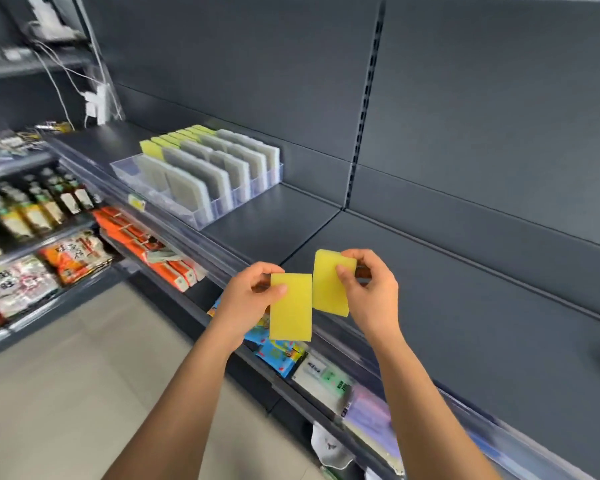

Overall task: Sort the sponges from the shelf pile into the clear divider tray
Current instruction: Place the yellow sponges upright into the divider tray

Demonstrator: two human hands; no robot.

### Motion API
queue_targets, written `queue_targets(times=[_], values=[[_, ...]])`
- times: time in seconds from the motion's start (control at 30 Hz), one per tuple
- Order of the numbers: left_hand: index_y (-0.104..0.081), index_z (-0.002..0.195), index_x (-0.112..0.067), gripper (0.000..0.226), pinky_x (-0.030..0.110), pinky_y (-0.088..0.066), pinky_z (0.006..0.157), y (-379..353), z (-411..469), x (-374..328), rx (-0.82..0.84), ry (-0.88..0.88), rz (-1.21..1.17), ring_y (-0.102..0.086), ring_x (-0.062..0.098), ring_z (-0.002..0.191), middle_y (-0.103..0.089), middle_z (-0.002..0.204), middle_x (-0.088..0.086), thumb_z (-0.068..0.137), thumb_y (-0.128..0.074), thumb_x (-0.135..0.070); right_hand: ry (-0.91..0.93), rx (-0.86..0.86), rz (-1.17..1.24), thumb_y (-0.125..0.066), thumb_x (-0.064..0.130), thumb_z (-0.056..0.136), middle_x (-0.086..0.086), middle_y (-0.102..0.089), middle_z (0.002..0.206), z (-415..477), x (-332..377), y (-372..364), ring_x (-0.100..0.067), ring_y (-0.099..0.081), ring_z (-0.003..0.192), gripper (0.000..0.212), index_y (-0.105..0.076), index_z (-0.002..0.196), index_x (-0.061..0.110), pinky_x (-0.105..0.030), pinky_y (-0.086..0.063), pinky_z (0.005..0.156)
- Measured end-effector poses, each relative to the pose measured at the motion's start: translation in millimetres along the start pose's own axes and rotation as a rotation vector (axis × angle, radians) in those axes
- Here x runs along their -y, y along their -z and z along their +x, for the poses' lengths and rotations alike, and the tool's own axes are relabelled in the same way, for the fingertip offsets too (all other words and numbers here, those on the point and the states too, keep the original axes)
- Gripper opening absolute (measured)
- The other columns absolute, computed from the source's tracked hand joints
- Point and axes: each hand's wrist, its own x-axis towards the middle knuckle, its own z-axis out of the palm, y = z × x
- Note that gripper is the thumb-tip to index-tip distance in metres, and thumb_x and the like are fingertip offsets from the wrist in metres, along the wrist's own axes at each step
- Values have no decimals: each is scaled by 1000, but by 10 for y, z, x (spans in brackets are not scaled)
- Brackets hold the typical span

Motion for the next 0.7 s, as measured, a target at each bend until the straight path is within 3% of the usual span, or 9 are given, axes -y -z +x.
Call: queue_targets(times=[0.23,0.43,0.7], values=[[-61,92,-26,20,26,-49,62,953,89,173,-99,4,9,-63,15,84,-68,95,1,86,-62,-6,20,96,49,-65,17,86,6,-63,92,21,266,-983,-12,-57,83,11,-63,91,27,-29,-49,72],[-64,93,-23,20,45,-52,79,1636,306,283,-185,7,-6,-63,24,91,-67,98,6,84,-64,-6,71,169,64,-66,18,85,6,-63,92,200,467,-1723,-14,-57,82,12,-63,92,27,-34,-51,75],[-62,95,-19,17,25,-47,62,2444,789,360,-270,20,-13,-59,17,82,-64,100,9,86,-62,-4,94,250,101,-68,18,84,2,-64,90,600,658,-2689,-18,-58,82,15,-61,91,30,-40,-51,77]])
